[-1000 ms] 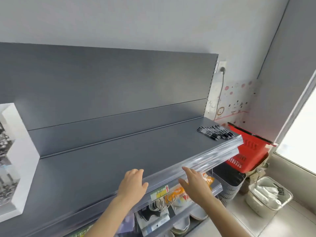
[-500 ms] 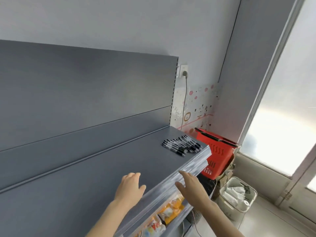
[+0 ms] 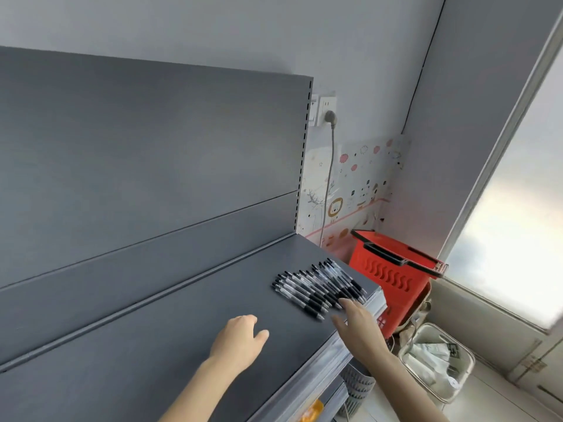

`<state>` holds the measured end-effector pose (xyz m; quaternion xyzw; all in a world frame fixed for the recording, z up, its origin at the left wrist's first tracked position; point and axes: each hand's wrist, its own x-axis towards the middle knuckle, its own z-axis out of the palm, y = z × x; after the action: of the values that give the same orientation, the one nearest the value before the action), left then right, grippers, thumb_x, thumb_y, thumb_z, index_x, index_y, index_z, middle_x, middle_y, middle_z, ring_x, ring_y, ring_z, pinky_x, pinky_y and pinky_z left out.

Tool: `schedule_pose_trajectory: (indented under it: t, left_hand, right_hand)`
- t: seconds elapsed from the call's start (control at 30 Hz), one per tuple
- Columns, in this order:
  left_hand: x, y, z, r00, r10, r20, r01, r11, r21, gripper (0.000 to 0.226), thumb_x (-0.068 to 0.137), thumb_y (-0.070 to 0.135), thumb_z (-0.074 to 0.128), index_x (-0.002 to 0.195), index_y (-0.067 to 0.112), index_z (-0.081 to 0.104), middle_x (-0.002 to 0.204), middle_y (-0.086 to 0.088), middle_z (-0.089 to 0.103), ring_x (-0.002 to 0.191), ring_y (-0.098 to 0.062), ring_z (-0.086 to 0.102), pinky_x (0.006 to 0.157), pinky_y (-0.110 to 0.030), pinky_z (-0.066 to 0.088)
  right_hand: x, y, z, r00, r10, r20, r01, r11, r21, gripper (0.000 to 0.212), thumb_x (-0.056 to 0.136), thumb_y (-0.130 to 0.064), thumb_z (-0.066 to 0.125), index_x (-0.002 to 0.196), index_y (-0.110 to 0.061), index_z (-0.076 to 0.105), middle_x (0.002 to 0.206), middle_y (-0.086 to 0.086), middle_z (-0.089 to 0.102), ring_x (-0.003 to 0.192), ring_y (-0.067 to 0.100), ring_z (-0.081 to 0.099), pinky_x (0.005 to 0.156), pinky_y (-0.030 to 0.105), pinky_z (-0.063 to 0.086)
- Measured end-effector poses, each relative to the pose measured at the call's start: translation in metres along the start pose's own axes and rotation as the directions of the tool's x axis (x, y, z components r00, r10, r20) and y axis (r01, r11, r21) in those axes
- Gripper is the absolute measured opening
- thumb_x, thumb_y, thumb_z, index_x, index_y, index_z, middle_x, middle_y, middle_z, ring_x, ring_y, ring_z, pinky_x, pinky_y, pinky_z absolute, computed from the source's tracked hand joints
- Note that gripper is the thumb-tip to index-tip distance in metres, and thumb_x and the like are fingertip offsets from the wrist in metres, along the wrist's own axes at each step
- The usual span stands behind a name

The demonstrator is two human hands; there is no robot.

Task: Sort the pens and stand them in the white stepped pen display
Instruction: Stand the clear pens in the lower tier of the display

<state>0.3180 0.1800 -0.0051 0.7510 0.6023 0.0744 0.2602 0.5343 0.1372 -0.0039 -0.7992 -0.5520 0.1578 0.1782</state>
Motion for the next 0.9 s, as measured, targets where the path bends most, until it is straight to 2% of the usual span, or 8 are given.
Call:
schedule_pose_trajectory:
  t: [0.1,0.2,0.33,0.47,0.57,0.7,0.8,0.9]
  left_hand:
    - [0.022,0.015,0.008,0.998,-0.061,0.007,0.061,0.998,-0.023,0.027,0.094,0.034,0.043,0.103,0.014,0.058,0.1,-0.002,0.061,0.1,-0.024,0.055,0.082,-0.03,0.044]
    - [0.044,0.037,0.021,0.989,-0.143,-0.037,0.142,0.989,-0.035,0.025,0.094,0.035,0.043,0.085,0.013,0.052,0.071,0.002,0.043,0.078,-0.023,0.046,0.074,-0.033,0.044]
    - [0.068,0.073,0.036,0.959,-0.277,-0.063,0.274,0.96,-0.051,0.042,0.095,0.043,0.04,0.064,0.017,0.03,0.095,-0.005,0.05,0.085,-0.024,0.049,0.073,-0.031,0.04]
    - [0.092,0.098,0.047,0.918,-0.385,-0.097,0.382,0.923,-0.048,0.043,0.094,0.05,0.039,0.09,0.009,0.055,0.121,-0.01,0.048,0.111,-0.027,0.051,0.089,-0.036,0.045]
    - [0.105,0.109,0.053,0.88,-0.456,-0.132,0.458,0.889,-0.024,0.056,0.092,0.052,0.041,0.12,0.004,0.051,0.129,-0.01,0.043,0.119,-0.027,0.044,0.091,-0.035,0.044]
    - [0.118,0.115,0.056,0.866,-0.488,-0.109,0.487,0.873,-0.033,0.044,0.093,0.041,0.045,0.121,0.008,0.047,0.129,-0.009,0.04,0.119,-0.026,0.042,0.09,-0.035,0.046]
    - [0.119,0.115,0.056,0.859,-0.507,-0.07,0.505,0.862,-0.043,0.036,0.091,0.035,0.047,0.119,0.012,0.047,0.128,-0.008,0.039,0.119,-0.027,0.041,0.089,-0.037,0.047]
    - [0.116,0.114,0.055,0.844,-0.534,-0.043,0.533,0.845,-0.043,0.044,0.087,0.032,0.053,0.125,0.013,0.042,0.13,-0.007,0.036,0.121,-0.027,0.038,0.089,-0.036,0.046]
  right_hand:
    - [0.033,0.008,-0.006,1.0,-0.005,0.013,0.006,1.0,-0.024,0.034,0.095,-0.026,0.046,0.12,-0.003,0.051,0.121,0.012,0.052,0.116,0.028,0.046,0.094,0.037,0.041]
    - [0.064,0.024,-0.015,0.999,-0.027,0.043,0.03,0.998,-0.063,0.023,0.095,-0.027,0.044,0.106,-0.008,0.052,0.116,0.011,0.05,0.116,0.029,0.044,0.09,0.036,0.042]
    - [0.098,0.041,-0.025,0.992,-0.061,0.106,0.077,0.985,-0.151,0.022,0.095,-0.033,0.044,0.088,-0.012,0.04,0.112,0.011,0.048,0.114,0.029,0.045,0.078,0.034,0.04]
    - [0.121,0.047,-0.025,0.97,-0.132,0.202,0.169,0.969,-0.178,0.034,0.094,-0.04,0.045,0.106,-0.009,0.051,0.117,0.009,0.048,0.116,0.028,0.046,0.083,0.033,0.043]
    - [0.132,0.046,-0.021,0.951,-0.172,0.256,0.221,0.959,-0.177,0.029,0.093,-0.039,0.048,0.101,-0.011,0.049,0.117,0.009,0.05,0.109,0.027,0.051,0.075,0.032,0.043]
    - [0.144,0.039,-0.018,0.921,-0.233,0.311,0.289,0.946,-0.148,0.02,0.093,-0.028,0.048,0.082,-0.014,0.039,0.114,0.009,0.052,0.079,0.025,0.046,0.066,0.027,0.036]
    - [0.151,0.038,-0.015,0.895,-0.267,0.356,0.329,0.936,-0.123,0.033,0.092,-0.022,0.05,0.065,-0.016,0.031,0.087,0.003,0.049,0.073,0.024,0.044,0.054,0.027,0.033]
    - [0.159,0.037,-0.014,0.87,-0.304,0.388,0.35,0.935,-0.052,0.024,0.089,-0.021,0.055,0.074,-0.013,0.038,0.07,-0.002,0.04,0.07,0.023,0.044,0.045,0.021,0.027]
